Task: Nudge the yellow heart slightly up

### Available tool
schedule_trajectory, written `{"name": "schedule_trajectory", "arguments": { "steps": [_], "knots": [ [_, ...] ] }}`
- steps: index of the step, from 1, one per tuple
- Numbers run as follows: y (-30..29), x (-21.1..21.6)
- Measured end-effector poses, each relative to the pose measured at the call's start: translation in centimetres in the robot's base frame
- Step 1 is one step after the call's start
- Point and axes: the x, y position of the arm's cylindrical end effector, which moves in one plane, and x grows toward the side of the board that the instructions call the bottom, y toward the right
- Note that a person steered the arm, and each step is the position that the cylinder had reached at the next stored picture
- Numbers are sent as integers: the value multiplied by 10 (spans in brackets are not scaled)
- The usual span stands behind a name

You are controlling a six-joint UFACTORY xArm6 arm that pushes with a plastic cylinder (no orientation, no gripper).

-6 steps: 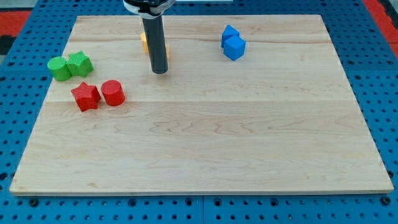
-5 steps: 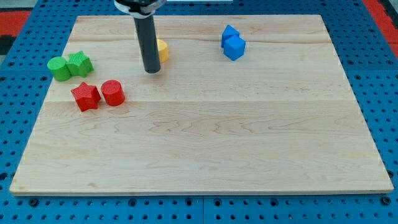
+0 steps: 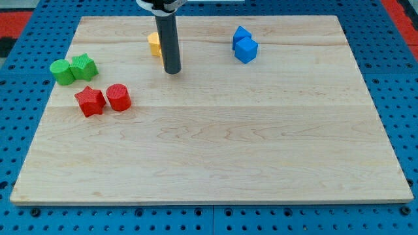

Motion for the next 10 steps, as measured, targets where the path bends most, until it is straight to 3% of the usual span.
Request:
{"name": "schedule_trajectory", "arguments": {
  "steps": [2,8,10],
  "knots": [
    [21,-31],
    [-41,0],
    [-42,-34]
  ]
}}
